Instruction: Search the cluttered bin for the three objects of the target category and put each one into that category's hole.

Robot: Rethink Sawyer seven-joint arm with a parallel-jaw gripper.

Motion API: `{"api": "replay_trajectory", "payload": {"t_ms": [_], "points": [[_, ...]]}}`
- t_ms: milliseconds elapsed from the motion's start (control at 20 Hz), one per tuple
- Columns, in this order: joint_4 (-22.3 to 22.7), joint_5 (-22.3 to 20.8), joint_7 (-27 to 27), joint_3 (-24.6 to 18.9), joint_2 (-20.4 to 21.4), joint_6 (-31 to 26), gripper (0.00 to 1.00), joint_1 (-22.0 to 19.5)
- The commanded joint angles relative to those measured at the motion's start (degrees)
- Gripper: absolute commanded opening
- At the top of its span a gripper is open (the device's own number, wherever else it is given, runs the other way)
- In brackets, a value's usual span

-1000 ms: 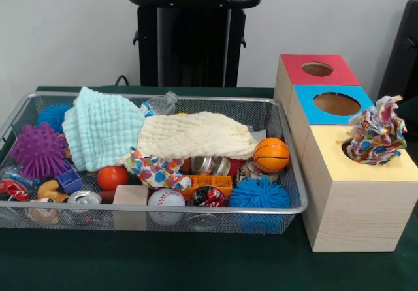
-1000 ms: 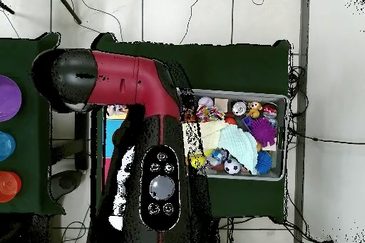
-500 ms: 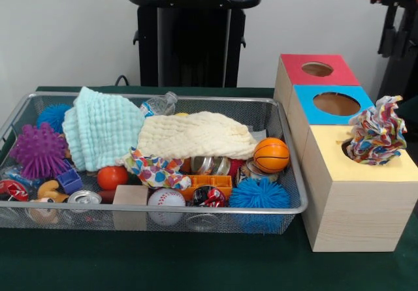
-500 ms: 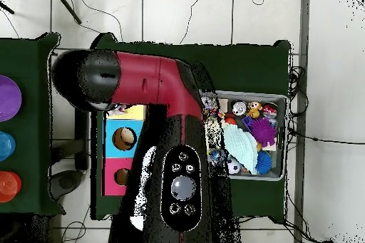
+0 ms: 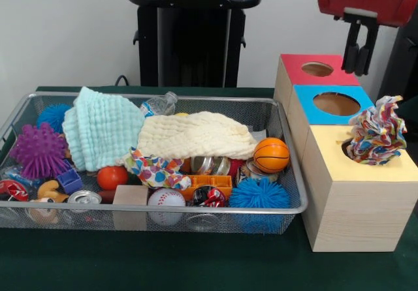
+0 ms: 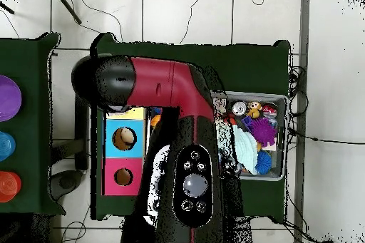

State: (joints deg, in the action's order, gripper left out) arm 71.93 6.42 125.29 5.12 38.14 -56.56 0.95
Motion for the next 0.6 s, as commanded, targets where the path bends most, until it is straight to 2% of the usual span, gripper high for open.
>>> {"api": "replay_trajectory", "payload": {"t_ms": [50, 600], "points": [[7.1, -2.68, 0.91, -3.89, -4.87, 4.85, 0.0, -0.92], [10.1, 0.3, 1.7, -6.44, -4.46, 8.47, 0.0, -1.16]]}}
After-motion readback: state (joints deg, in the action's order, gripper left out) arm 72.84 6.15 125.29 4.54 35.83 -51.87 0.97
